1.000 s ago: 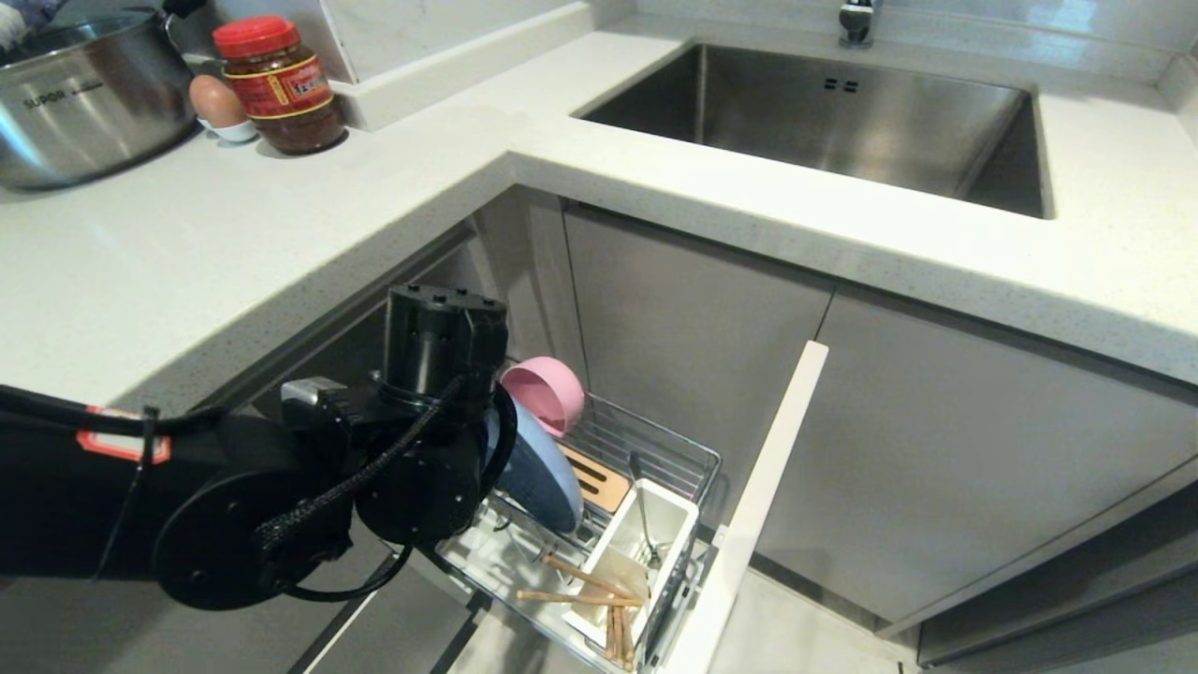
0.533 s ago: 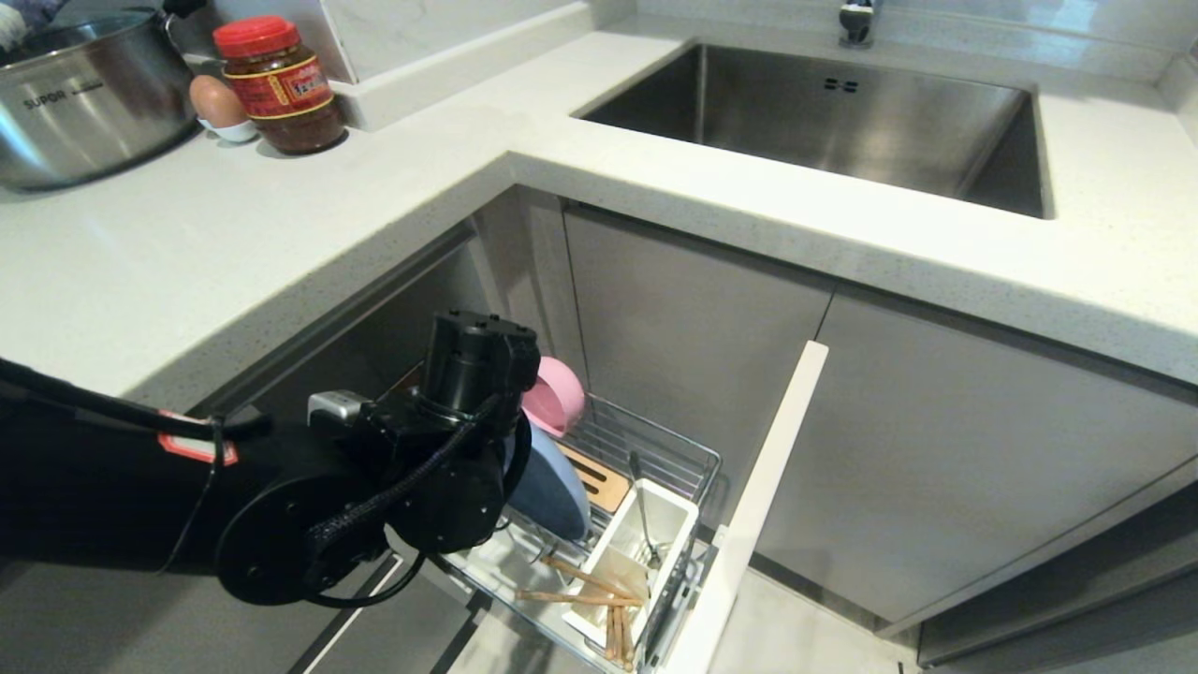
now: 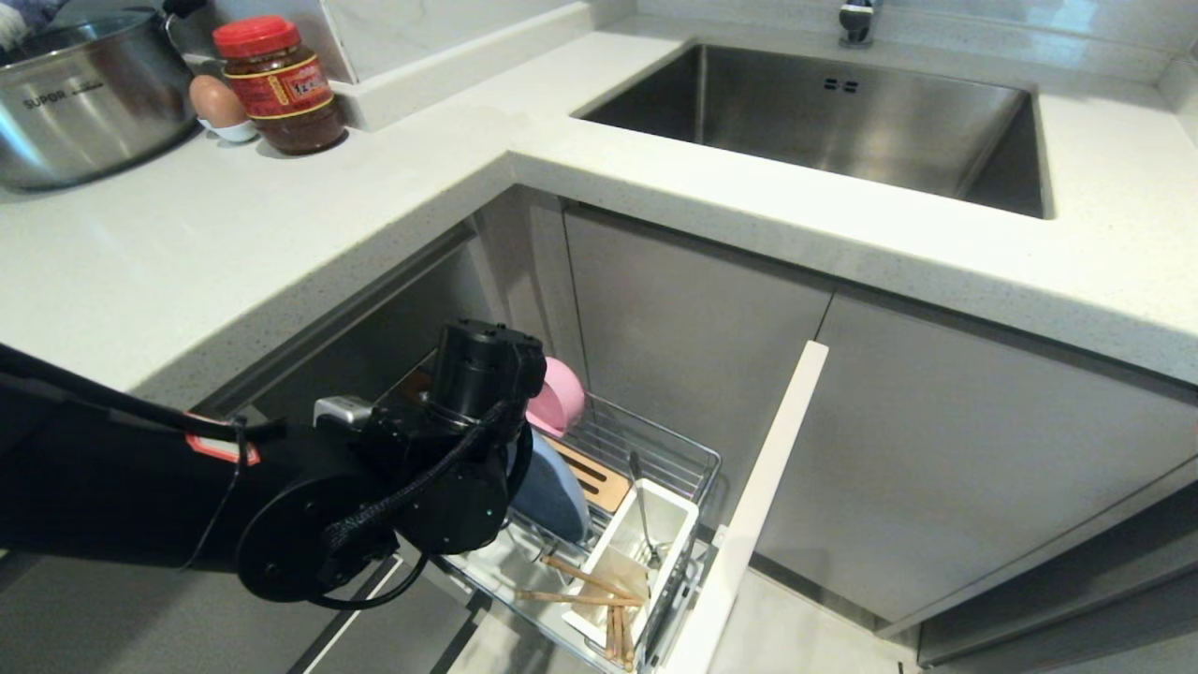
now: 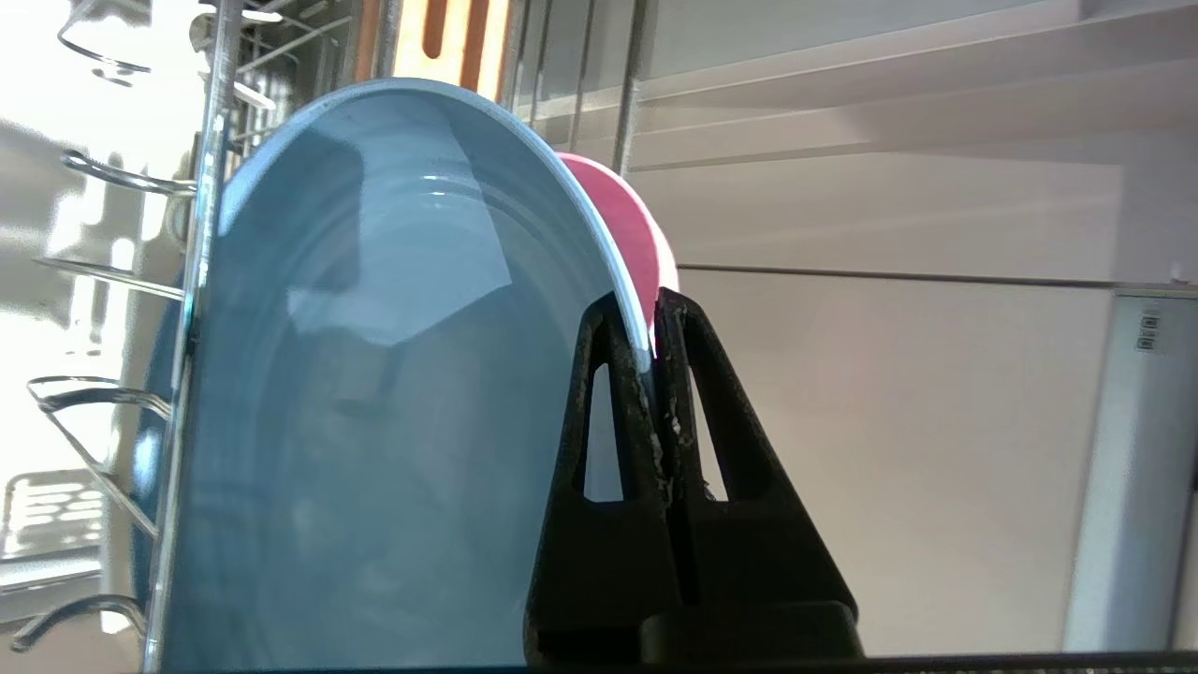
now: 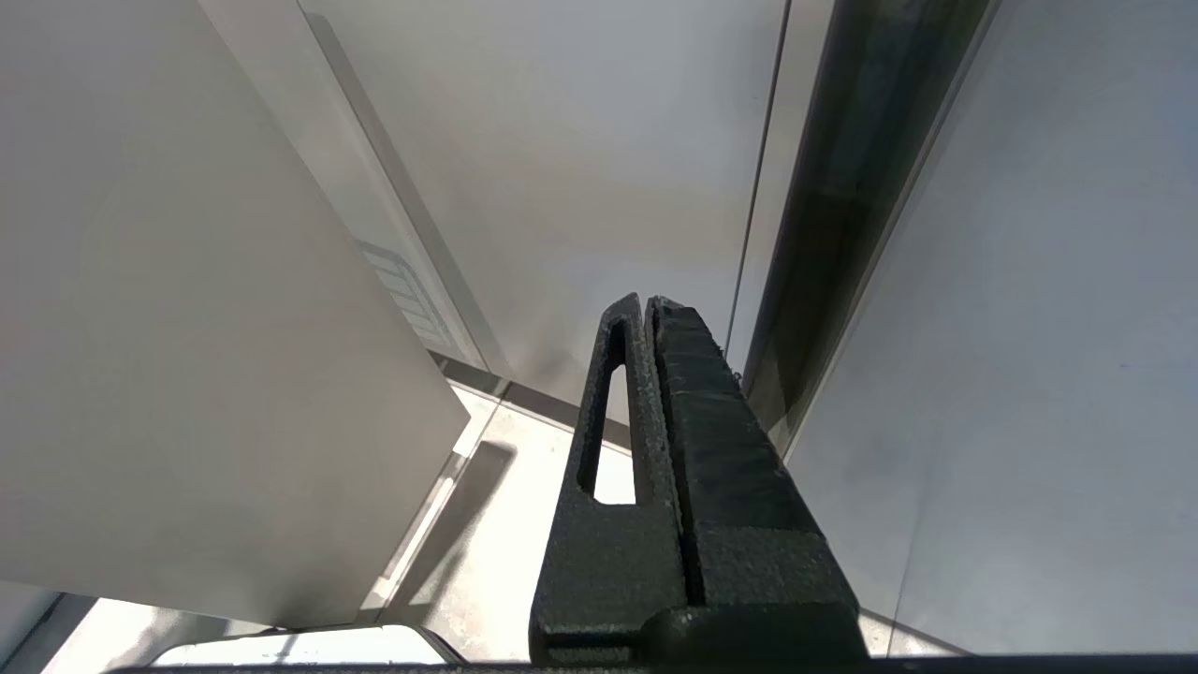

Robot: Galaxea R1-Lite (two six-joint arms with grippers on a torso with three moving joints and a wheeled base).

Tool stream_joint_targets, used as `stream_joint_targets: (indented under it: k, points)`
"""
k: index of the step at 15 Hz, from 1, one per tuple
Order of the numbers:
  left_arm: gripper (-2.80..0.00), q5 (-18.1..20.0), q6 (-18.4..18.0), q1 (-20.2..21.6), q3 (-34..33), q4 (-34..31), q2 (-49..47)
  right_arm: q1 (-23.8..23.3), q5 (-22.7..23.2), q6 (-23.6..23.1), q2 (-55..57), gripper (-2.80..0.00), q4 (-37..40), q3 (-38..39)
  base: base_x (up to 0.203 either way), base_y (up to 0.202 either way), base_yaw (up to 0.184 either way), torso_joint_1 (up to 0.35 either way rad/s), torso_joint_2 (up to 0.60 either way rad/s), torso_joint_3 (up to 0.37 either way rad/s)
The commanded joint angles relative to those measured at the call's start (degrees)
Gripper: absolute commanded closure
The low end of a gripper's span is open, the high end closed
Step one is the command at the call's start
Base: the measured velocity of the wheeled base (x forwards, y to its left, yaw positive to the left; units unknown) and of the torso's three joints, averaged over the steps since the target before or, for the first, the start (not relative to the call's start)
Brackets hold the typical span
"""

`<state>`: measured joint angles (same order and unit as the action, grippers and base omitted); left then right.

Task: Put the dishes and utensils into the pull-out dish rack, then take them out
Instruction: Pick up the plate and place it in the cupboard

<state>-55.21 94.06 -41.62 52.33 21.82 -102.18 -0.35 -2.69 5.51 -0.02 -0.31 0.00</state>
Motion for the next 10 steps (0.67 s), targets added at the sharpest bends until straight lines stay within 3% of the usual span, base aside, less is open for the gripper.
stream_joint_targets:
  k: [1, 9, 10]
  points:
    - [0.00, -0.3, 0.9, 0.0, 0.1, -1.9, -0.6, 0.0, 0.0, 0.0, -0.2, 0.00, 0.0, 0.0, 0.000, 0.000, 0.000, 0.000, 0.00, 0.000]
    - [0.00, -0.3, 1.3, -0.2, 0.4, -2.2, -0.6, 0.0, 0.0, 0.0, -0.2, 0.00, 0.0, 0.0, 0.000, 0.000, 0.000, 0.000, 0.00, 0.000]
    - [-2.80, -0.6, 1.3, -0.3, 0.5, -2.2, -0.6, 0.0, 0.0, 0.0, -0.2, 0.00, 0.0, 0.0, 0.000, 0.000, 0.000, 0.000, 0.00, 0.000]
